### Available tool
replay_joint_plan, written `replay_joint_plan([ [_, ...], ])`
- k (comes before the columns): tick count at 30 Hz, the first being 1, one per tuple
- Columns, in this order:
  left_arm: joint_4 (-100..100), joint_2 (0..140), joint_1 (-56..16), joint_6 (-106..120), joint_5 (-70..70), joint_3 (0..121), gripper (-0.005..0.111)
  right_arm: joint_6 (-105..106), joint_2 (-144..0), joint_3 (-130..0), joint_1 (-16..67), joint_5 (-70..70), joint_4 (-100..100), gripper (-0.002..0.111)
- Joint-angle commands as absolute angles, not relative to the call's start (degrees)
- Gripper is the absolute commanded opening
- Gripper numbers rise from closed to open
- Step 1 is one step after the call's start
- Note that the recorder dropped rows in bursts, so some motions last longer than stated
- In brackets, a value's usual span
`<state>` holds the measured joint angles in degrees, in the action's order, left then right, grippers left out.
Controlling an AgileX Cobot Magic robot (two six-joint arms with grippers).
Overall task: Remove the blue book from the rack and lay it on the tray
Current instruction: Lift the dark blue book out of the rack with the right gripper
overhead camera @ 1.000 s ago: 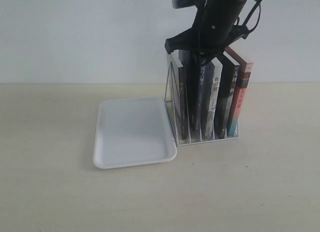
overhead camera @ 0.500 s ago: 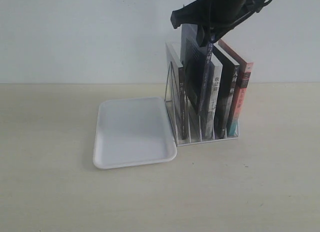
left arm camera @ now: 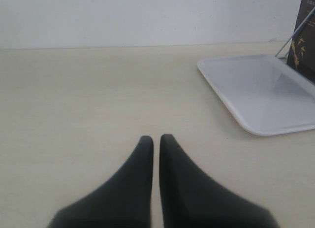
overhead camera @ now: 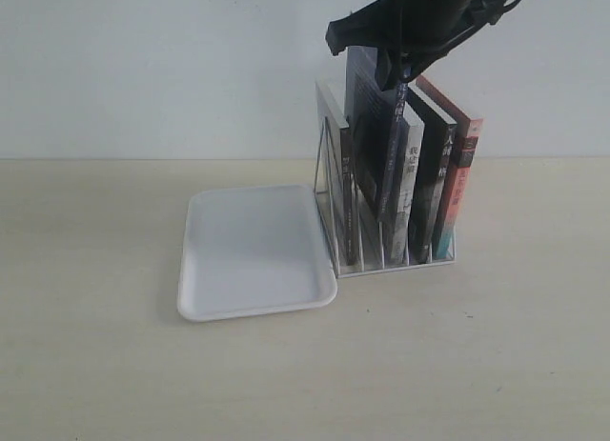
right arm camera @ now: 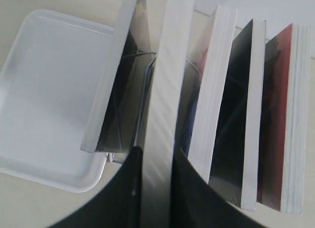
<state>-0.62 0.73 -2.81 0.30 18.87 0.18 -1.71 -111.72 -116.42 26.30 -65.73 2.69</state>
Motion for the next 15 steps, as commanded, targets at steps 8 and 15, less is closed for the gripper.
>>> replay_joint_plan([
  [8, -0.58, 0.48, -2.63, 0.48, 18.06, 0.0, 0.004, -1.58, -109.23, -116.65, 26.3, -64.71, 3.84, 0.0],
  [15, -0.58, 0.48, -2.63, 0.48, 18.06, 0.0, 0.004, -1.58, -104.34, -116.65, 26.3, -62.71, 3.84, 0.0],
])
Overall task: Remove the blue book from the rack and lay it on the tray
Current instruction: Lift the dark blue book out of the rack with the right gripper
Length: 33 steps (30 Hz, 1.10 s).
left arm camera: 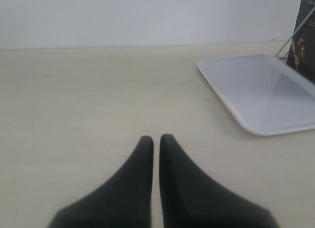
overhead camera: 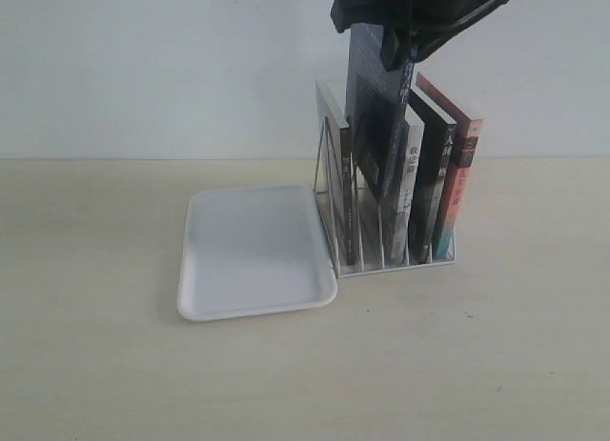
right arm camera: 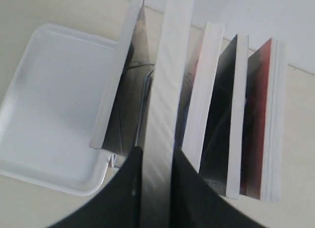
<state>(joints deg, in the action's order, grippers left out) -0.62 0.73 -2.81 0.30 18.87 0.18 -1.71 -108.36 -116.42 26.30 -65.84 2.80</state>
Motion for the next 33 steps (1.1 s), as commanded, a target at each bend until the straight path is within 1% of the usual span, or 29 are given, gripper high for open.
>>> replay_joint_plan([
  [1, -0.58, 0.48, -2.63, 0.48, 18.06, 0.0, 0.004, -1.58, -103.41, -116.65, 26.3, -62.3, 3.84, 0.0],
  [9, -0.58, 0.48, -2.63, 0.48, 18.06, 0.0, 0.004, 0.91, -97.62, -116.65, 26.3, -60.92, 0.44, 0.0],
  [18, -0.58, 0.48, -2.63, 0.48, 18.06, 0.0, 0.004, 11.77, -93.14, -116.65, 26.66, -60.21, -18.36, 0.0],
  [23, -0.58, 0.48, -2.63, 0.48, 18.06, 0.0, 0.004, 22.3, -92.46, -116.65, 30.31, -63.41, -24.76, 0.0],
  [29, -0.58, 0.48, -2.63, 0.48, 18.06, 0.0, 0.004, 37.99, -92.7, -116.65, 38.56, -69.96, -26.09, 0.0],
  [33, -0.58, 0.48, -2.63, 0.48, 18.06, 0.0, 0.004, 51.8, -92.7, -116.3, 44.14, -69.96, -25.65, 0.0],
])
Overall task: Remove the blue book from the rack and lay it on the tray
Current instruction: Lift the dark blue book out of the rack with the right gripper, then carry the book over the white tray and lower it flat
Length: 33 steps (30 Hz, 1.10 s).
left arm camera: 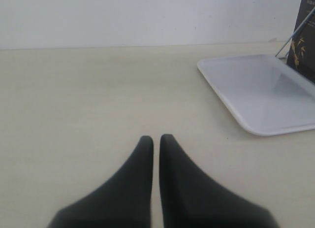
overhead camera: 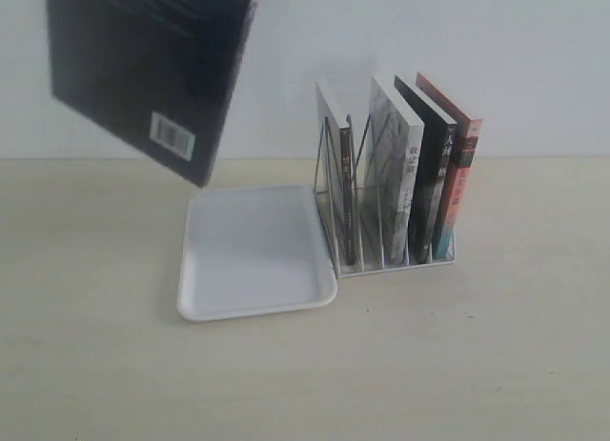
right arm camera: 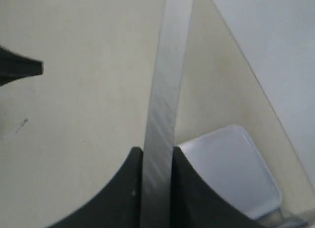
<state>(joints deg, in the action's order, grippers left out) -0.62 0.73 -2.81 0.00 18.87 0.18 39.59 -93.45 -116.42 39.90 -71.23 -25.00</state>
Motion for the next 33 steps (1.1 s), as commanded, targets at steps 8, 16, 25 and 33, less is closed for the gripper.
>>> replay_joint_plan([
  [8, -0.58, 0.48, -2.63, 0.48, 18.06, 0.0, 0.004, 58.59, -93.59, -106.5, 47.75, -69.96, -15.72, 0.0],
  [16, -0.58, 0.48, -2.63, 0.48, 18.06, 0.0, 0.004, 65.68, -95.52, -92.1, 47.75, -49.23, -10.83, 0.0],
  [25, -0.58, 0.48, -2.63, 0.48, 18.06, 0.0, 0.004, 70.24, -100.55, -85.24, 47.75, -29.74, -1.15, 0.0],
  [33, -0.58, 0.48, -2.63, 0.48, 18.06, 0.0, 0.004, 66.94, -102.93, -83.28, 46.65, -18.82, 0.82, 0.0],
])
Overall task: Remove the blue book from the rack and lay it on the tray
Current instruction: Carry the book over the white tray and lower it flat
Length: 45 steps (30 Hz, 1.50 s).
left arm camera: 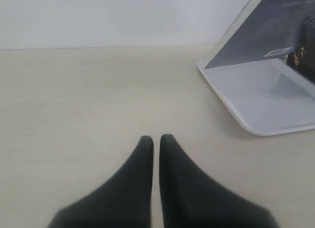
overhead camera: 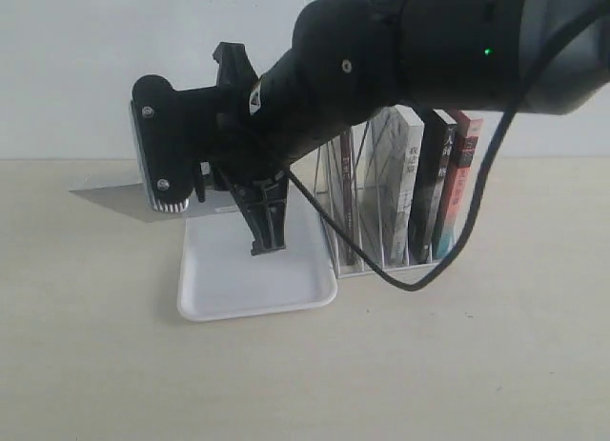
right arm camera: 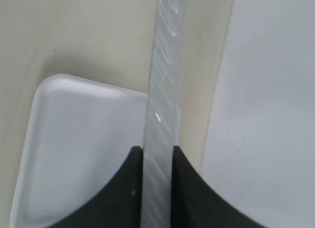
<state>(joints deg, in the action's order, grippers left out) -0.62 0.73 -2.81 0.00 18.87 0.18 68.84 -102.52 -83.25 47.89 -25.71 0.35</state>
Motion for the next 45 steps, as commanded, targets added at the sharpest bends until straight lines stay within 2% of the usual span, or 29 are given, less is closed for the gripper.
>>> replay_joint_plan([
  [1, -0.58, 0.48, -2.63, 0.48, 18.06, 0.0, 0.004, 66.71, -103.16, -83.28, 46.36, -18.23, 0.82, 0.0],
  [20, -0.58, 0.48, -2.63, 0.48, 18.06, 0.0, 0.004, 64.94, -110.94, -83.28, 39.3, -13.69, 0.7, 0.0],
  [35, -0.58, 0.48, -2.63, 0.48, 18.06, 0.0, 0.004, 61.18, -117.25, -83.28, 38.81, -12.04, 0.54, 0.0],
  [36, -0.58, 0.48, -2.63, 0.48, 18.06, 0.0, 0.004, 59.27, -117.25, -83.28, 38.81, -12.17, 0.54, 0.002],
  [37, -0.58, 0.48, -2.63, 0.48, 18.06, 0.0, 0.004, 56.76, -117.25, -83.28, 38.81, -12.57, 0.54, 0.008],
  [40, -0.58, 0.48, -2.63, 0.48, 18.06, 0.0, 0.004, 50.3, -117.25, -83.28, 38.81, -14.0, 0.54, 0.045],
  [41, -0.58, 0.48, -2.63, 0.48, 18.06, 0.0, 0.004, 50.19, -117.25, -83.28, 38.81, -14.74, 0.54, 0.052],
  [42, -0.58, 0.48, -2.63, 0.48, 18.06, 0.0, 0.004, 50.04, -117.14, -83.28, 38.81, -15.42, 0.54, 0.053],
  [45, -0.58, 0.48, -2.63, 0.48, 18.06, 0.0, 0.004, 49.79, -115.93, -83.28, 38.81, -18.91, 0.54, 0.04],
])
